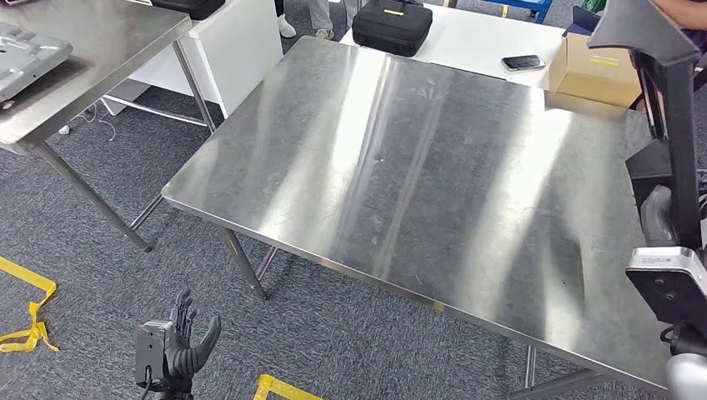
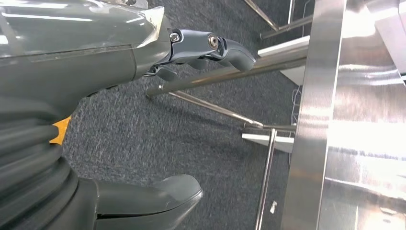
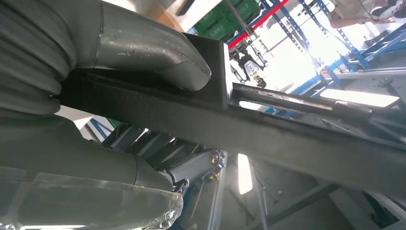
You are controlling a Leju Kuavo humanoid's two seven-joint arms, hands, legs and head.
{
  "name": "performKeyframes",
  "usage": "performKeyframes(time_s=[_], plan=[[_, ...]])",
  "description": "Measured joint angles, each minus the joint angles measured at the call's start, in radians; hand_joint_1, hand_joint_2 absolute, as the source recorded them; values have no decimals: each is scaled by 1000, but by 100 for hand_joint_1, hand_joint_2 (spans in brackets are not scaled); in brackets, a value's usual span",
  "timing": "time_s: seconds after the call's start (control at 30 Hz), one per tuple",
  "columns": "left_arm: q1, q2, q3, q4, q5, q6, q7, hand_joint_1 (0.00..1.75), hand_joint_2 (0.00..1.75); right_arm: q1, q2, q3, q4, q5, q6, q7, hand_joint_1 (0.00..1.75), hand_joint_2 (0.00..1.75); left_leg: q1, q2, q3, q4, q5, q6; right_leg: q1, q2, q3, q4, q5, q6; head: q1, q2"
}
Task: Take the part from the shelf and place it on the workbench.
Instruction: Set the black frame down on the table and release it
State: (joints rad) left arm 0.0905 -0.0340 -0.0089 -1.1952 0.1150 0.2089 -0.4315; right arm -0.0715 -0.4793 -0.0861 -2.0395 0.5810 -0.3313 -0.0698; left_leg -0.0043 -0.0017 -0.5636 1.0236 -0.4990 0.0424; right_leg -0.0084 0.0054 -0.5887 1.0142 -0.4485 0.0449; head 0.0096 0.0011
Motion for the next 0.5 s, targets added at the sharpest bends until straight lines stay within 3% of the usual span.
performKeyframes(time_s=[0.4,0.5], plan=[[-17,3,-7,20,11,-3,0,0,175,-105,-21,50,77,56,24,28,175,175,-1,-2,-3,0,-1,0,0,-3,-1,0,-3,2,0,0],[-25,4,-11,25,13,-3,0,0,175,-141,-21,70,95,78,32,38,175,175,-4,-3,-2,-4,-1,12,-6,-5,3,-12,2,9,-1,0]])
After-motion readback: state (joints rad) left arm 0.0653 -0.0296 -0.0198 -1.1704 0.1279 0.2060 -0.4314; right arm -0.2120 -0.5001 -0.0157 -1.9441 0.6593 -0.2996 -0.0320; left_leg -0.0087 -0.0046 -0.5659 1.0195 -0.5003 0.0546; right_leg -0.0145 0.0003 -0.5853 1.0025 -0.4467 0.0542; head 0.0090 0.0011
